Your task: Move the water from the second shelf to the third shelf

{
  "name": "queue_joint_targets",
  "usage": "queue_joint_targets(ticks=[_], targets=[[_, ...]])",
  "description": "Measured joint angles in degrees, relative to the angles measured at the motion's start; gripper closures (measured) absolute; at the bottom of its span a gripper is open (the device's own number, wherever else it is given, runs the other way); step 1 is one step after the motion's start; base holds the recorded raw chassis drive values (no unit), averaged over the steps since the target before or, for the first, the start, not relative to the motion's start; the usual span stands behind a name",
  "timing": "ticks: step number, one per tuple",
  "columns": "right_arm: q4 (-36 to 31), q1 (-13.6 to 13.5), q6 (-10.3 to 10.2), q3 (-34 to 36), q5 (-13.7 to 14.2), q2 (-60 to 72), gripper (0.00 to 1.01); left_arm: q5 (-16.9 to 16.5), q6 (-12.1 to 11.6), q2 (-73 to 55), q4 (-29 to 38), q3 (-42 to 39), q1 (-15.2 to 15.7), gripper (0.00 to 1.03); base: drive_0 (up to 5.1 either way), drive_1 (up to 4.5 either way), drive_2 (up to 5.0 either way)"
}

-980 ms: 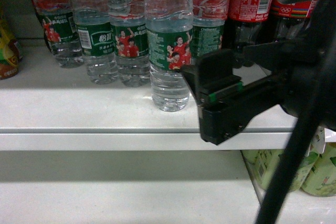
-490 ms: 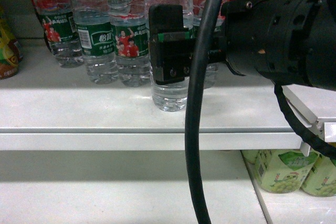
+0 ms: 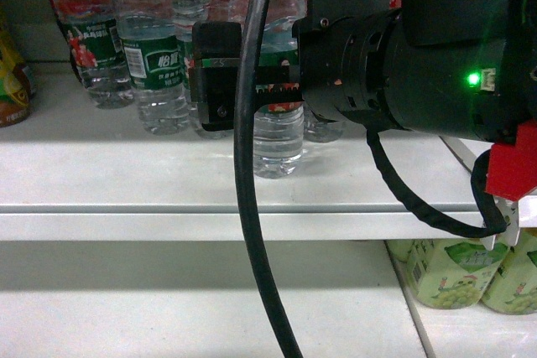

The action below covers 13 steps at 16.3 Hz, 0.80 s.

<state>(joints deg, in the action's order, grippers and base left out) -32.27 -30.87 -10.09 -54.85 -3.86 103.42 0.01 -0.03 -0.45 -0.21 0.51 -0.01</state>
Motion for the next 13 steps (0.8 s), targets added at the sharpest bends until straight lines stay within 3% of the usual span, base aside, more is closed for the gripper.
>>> queue_joint_targets(ticks=[3, 10, 11, 13], targets=[[-0.7, -0.3, -1.3, -2.9, 2.6, 2.4, 0.03, 0.0, 0.0, 0.0, 0.0, 0.0, 0.0, 0.05, 0.0, 0.00, 0.0], [0.2, -0.6, -1.1, -7.5, 9.2, 5.2, 0.03, 0.0, 0.0, 0.0, 0.0, 0.0, 0.0, 0.05, 0.0, 0.00, 0.0], [0.7, -0.6, -1.0, -7.6, 10.0, 5.3, 0.06, 0.0, 0.0, 0.0, 0.0, 0.0, 0.0, 0.05, 0.0, 0.00, 0.0], [0.7, -0.8, -1.0, -7.6, 10.5, 5.3, 0.25, 0.0, 0.0, 0.0, 0.0, 0.0, 0.0, 0.05, 0.0, 0.00, 0.0]])
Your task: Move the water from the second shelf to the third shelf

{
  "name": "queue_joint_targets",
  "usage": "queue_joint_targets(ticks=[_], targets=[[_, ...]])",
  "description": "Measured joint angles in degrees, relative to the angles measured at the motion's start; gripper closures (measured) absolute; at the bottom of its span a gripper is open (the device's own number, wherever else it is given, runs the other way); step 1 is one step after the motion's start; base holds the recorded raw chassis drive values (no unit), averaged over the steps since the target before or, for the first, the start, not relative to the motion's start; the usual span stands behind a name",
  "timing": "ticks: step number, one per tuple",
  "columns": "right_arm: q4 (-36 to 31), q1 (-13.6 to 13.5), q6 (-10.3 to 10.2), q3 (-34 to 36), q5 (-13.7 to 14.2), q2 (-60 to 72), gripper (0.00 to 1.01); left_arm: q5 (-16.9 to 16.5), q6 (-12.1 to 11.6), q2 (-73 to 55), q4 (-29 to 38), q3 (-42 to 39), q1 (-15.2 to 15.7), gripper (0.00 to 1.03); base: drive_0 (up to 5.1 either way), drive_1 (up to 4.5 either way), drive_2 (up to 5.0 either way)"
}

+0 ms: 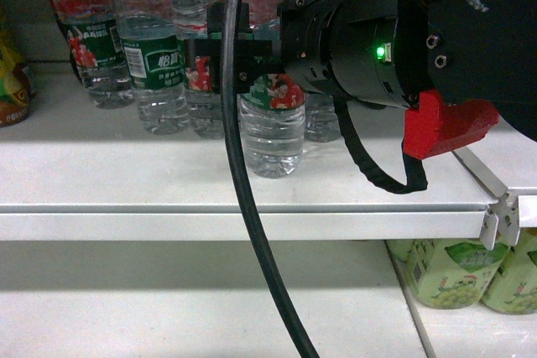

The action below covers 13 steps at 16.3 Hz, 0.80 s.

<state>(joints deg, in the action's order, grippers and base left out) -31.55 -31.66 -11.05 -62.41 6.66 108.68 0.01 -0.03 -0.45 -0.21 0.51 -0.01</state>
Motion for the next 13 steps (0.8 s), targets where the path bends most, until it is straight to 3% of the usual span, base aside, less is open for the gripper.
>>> queue_joint_targets(ticks=[2, 4, 9, 13], targets=[[-0.2, -0.3, 0.2, 0.6, 0.3, -0.5, 0.44, 0.0, 0.0, 0.0, 0.0, 0.0, 0.0, 0.05, 0.0, 0.00, 0.0], [0.0, -0.6, 0.1, 3.0, 0.1, -2.9, 0.56, 0.0, 0.0, 0.0, 0.0, 0.0, 0.0, 0.05, 0.0, 0.00, 0.0], [0.6, 0.7, -1.0, 13.1, -3.5, -12.4, 0.59, 0.0, 0.0, 0.0, 0.0, 0.0, 0.0, 0.05, 0.0, 0.00, 0.0], [-1.3, 6.8, -1.1, 23.3, -5.3, -23.5, 0.60, 0.0, 0.0, 0.0, 0.0, 0.0, 0.0, 0.05, 0.0, 0.00, 0.0]])
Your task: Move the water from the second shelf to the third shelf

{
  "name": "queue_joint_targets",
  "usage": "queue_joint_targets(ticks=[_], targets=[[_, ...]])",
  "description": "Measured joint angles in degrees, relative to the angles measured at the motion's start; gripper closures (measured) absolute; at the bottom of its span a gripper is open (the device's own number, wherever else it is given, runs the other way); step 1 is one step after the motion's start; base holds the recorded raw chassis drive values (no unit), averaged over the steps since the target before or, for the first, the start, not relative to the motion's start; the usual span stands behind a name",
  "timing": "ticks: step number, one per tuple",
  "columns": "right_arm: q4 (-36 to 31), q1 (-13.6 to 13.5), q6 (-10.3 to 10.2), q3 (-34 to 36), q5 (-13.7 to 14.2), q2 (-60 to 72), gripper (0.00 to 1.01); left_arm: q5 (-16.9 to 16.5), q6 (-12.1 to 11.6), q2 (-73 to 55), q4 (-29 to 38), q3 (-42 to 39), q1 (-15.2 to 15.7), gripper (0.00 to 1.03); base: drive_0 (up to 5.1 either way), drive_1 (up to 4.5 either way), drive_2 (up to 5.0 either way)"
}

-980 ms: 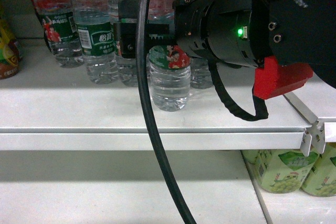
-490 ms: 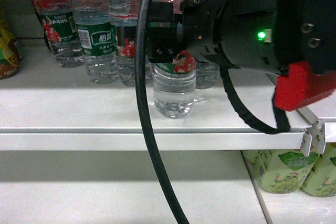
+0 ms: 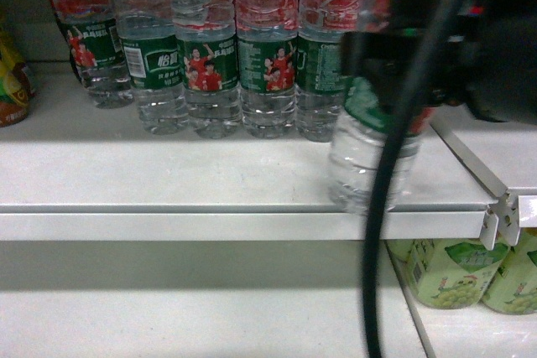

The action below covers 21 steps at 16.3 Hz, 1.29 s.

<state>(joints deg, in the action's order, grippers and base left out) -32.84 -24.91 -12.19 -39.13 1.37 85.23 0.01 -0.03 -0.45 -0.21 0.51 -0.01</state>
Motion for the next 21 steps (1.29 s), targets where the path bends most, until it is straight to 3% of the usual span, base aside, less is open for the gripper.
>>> queue_joint_targets(ticks=[3, 7, 10, 12, 17, 21], targets=[[2.6, 8.3, 3.4, 12.1, -1.9, -15.7, 0.60, 0.0, 0.0, 0.0, 0.0, 0.0, 0.0, 0.05, 0.0, 0.00, 0.0], [6.7, 16.4, 5.9, 16.9, -3.8, -24.2, 0.60, 0.0, 0.0, 0.0, 0.0, 0.0, 0.0, 0.05, 0.0, 0.00, 0.0], [12.3, 22.5, 6.6, 19.3, -7.5, -34.8, 0.60, 0.0, 0.0, 0.0, 0.0, 0.0, 0.0, 0.05, 0.0, 0.00, 0.0], [16.1, 24.3, 6.7, 19.7, -9.0, -42.0, 0.60, 0.0, 0.0, 0.0, 0.0, 0.0, 0.0, 0.05, 0.0, 0.00, 0.0], [24.4, 26.6, 6.4, 21.1, -9.2, -53.7, 0.60, 0.0, 0.0, 0.0, 0.0, 0.0, 0.0, 0.05, 0.0, 0.00, 0.0], [29.0, 25.5, 6.5, 21.2, -8.1, -60.4, 0.60, 0.0, 0.0, 0.0, 0.0, 0.0, 0.0, 0.05, 0.0, 0.00, 0.0]])
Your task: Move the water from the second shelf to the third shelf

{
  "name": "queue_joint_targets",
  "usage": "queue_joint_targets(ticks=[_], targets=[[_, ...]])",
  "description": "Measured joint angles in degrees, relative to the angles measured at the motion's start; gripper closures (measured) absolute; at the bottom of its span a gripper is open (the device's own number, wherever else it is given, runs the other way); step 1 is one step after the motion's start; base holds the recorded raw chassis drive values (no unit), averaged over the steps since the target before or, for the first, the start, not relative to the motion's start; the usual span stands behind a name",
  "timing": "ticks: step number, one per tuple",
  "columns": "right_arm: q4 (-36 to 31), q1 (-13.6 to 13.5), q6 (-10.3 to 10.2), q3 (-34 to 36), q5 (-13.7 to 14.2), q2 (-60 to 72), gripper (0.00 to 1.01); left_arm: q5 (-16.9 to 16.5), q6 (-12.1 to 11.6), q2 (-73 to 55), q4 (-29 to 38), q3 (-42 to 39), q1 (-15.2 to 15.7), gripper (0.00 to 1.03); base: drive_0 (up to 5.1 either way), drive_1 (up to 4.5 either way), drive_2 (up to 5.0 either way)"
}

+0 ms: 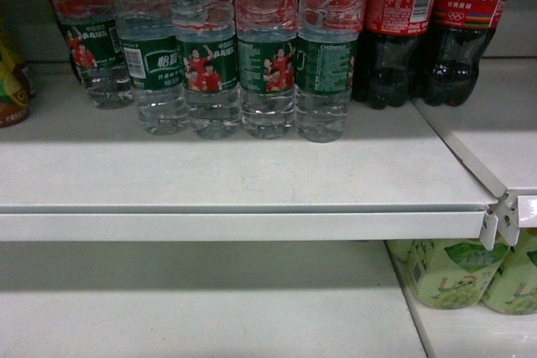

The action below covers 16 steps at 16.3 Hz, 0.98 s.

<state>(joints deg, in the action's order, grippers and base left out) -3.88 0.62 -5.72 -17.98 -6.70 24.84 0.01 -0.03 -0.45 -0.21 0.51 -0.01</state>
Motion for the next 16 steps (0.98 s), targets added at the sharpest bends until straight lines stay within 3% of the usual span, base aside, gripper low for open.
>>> queue_joint_targets(ticks=[16], targets=[[0.8, 0.2, 0.0, 0.0, 0.5, -1.1, 0.60, 0.0, 0.0, 0.0, 0.0, 0.0, 0.0, 0.05, 0.0, 0.00, 0.0]])
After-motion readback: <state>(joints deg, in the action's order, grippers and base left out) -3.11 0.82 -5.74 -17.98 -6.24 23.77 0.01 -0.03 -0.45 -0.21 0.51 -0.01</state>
